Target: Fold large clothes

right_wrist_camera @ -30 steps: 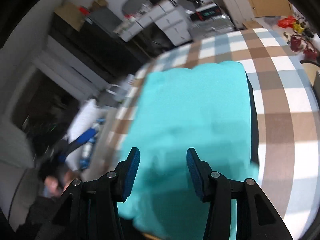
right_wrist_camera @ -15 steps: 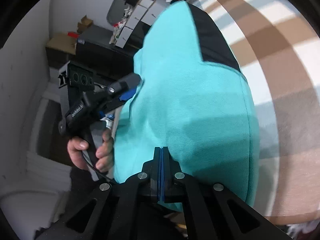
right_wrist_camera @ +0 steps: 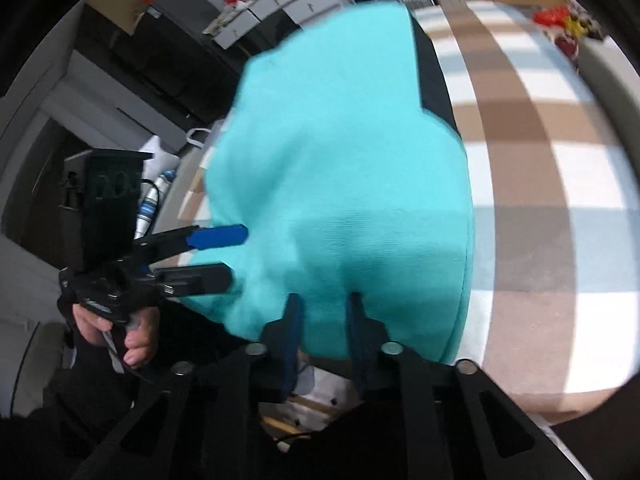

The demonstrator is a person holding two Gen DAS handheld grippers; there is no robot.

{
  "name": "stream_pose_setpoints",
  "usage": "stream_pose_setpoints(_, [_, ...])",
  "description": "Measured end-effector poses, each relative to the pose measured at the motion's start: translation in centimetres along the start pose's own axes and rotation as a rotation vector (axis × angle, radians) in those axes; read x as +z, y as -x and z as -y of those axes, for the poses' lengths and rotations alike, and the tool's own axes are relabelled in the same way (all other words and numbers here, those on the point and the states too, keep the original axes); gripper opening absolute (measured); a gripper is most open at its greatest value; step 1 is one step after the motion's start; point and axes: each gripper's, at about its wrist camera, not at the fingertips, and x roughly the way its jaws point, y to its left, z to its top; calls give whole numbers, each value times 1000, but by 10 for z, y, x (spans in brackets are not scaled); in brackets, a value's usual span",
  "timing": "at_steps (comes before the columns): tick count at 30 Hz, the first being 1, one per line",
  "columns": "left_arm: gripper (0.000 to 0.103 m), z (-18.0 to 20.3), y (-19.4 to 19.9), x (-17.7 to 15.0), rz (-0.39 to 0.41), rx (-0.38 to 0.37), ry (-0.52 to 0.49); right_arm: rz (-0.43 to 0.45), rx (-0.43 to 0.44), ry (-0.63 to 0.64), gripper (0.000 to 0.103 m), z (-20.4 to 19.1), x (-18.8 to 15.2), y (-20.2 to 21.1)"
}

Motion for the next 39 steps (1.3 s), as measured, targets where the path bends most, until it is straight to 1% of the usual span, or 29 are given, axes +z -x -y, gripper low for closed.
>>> stream_pose_setpoints(1, [83, 1, 1, 0, -3, 6, -12, 2, 15, -24, 14, 4, 3, -2])
stream_pose_setpoints(3, [75, 7, 15, -5, 4, 25, -7, -2, 9, -29, 14, 1, 3, 0])
stream_pose_setpoints(5, [75, 17, 40, -18, 24, -19, -18, -21, -10, -16, 15, -13, -4, 11])
stream_pose_setpoints(6, [76, 19, 47, -24, 34, -34, -25, -2, 2, 2, 20, -22, -6, 23])
stream_pose_setpoints(8, [77, 21, 53, -37, 30, -34, -39, 38, 36, 40, 20, -35, -13, 38])
stream_pose_setpoints(9, [77, 16, 48, -42, 17, -28, -42, 26, 39, 59, 20, -41, -14, 36])
stream_pose_setpoints(11, [77, 2, 38, -48, 12, -22, -37, -28, -6, 84, 21, -50, -14, 17])
stream_pose_setpoints(13, [77, -8, 34, -45, 15, -36, -4, -92, -69, 72, 19, -47, -13, -16])
stream_pose_setpoints(14, [77, -13, 35, -44, 25, -52, 33, -116, -89, 45, 15, -44, -14, -28])
stream_pose_setpoints(15, [77, -13, 39, -45, 25, -57, 50, -185, -103, -20, 5, -37, -14, -42])
stream_pose_setpoints(16, [77, -11, 42, -43, 15, -54, 59, -195, -116, -32, 2, -36, -13, -45])
stream_pose_setpoints(17, [74, -8, 50, -40, 7, -42, 62, -190, -124, -11, 2, -40, -11, -44])
stream_pose_setpoints(18, [73, -3, 62, -41, 24, -42, 62, -174, -132, 29, 4, -48, -11, -39])
stream_pose_setpoints(19, [73, 0, 80, -40, 73, -50, 52, -140, -123, 64, 10, -56, -11, -29])
stream_pose_setpoints(20, [73, 2, 97, -39, 129, -42, 38, -113, -108, 80, 13, -61, -11, -21])
stream_pose_setpoints(21, [75, -1, 110, -38, 177, -13, 28, -75, -76, 90, 22, -65, -10, -7])
stream_pose_setpoints(22, [78, -6, 124, -34, 231, 54, 25, -29, -43, 95, 33, -65, -7, 7])
stream_pose_setpoints(23, [92, -13, 132, -28, 271, 128, 36, 12, -35, 100, 39, -65, -5, 19])
stream_pose_setpoints(24, [102, -23, 134, -23, 289, 167, 58, 68, -51, 104, 51, -63, 0, 33])
stream_pose_setpoints(25, [102, -35, 134, -18, 296, 193, 97, 124, -76, 96, 61, -56, 6, 44])
stream_pose_setpoints(26, [102, -53, 128, -8, 275, 203, 164, 160, -87, 81, 64, -48, 10, 52])
stream_pose_setpoints(27, [102, -62, 119, 0, 244, 187, 207, 198, -93, 48, 66, -37, 11, 62])
stream_pose_setpoints(28, [102, -68, 109, 5, 216, 149, 246, 230, -86, -12, 67, -20, 21, 64])
stream_pose_setpoints(30, [102, -82, 93, 14, 202, 58, 314, 227, -65, -85, 68, 9, 34, 59])
stream_pose_setpoints(32, [102, -94, 78, 22, 158, -75, 350, 227, -62, -122, 68, 31, 43, 50])
stream_pose_setpoints(34, [101, -94, 67, 24, 135, -149, 389, 194, -22, -136, 68, 47, 53, 35])
stream_pose_setpoints(35, [101, -88, 63, 26, 124, -179, 383, 182, -8, -139, 68, 50, 63, 28])
stream_pose_setpoints(37, [102, -81, 55, 27, 97, -235, 351, 151, 22, -128, 69, 53, 67, 9])
stream_pose_setpoints(39, [101, -80, 44, 29, 68, -231, 355, 144, 76, -127, 70, 53, 66, 2])
